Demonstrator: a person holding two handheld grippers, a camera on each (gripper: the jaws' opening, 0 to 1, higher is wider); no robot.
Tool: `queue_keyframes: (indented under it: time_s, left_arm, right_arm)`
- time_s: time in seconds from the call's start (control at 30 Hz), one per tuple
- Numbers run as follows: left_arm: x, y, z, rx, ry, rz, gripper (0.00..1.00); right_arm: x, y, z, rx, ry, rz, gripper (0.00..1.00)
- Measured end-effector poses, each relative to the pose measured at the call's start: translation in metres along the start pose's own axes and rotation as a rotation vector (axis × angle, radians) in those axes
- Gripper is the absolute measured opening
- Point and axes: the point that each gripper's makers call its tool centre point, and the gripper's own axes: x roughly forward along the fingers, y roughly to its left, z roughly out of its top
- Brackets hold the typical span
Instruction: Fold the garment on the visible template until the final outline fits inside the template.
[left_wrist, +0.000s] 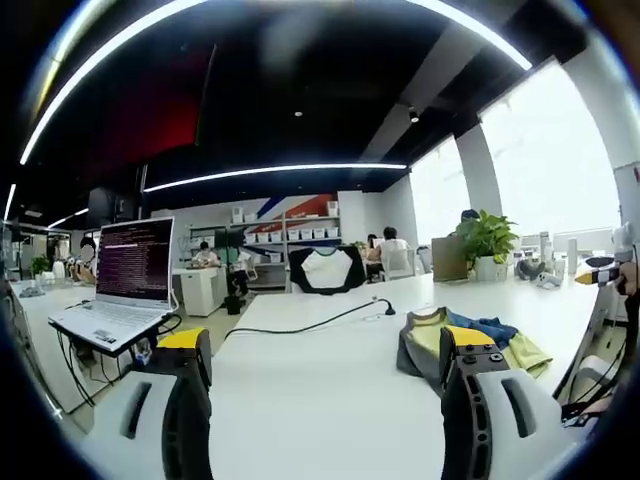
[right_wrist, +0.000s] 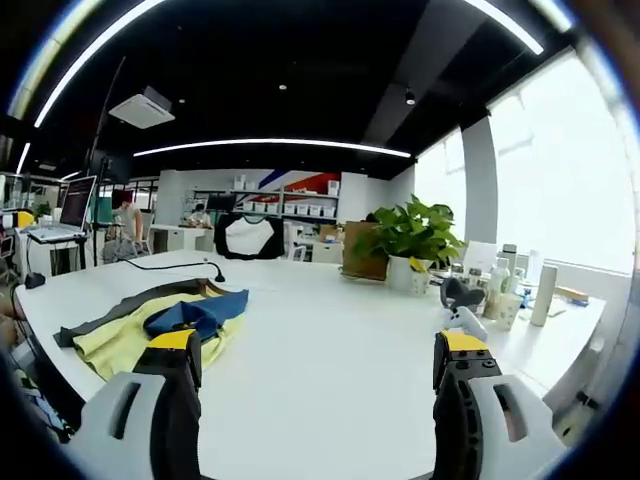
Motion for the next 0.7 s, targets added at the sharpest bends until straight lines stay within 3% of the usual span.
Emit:
queue_keyframes:
  time_s: [0.57,0.67,0.7]
  left_arm:
    - [-0.002,0.002,-0.004,-0.004,0.019,0.022,1.00]
    - [-0.004,0.008,-0.002,-0.016,0.005,0.033,1.00]
    - [-0.004,0.008,-0.002,-0.015,0.006,0.033,1.00]
  right_arm:
    - [0.000,0.007,0.005,-0.003,-0.005,0.006,0.99]
    - [0.000,0.006,0.008,-0.101,0.025,-0.030,0.99]
    - [0.000,0.010,0.010,-0.090,0.021,-0.023,0.99]
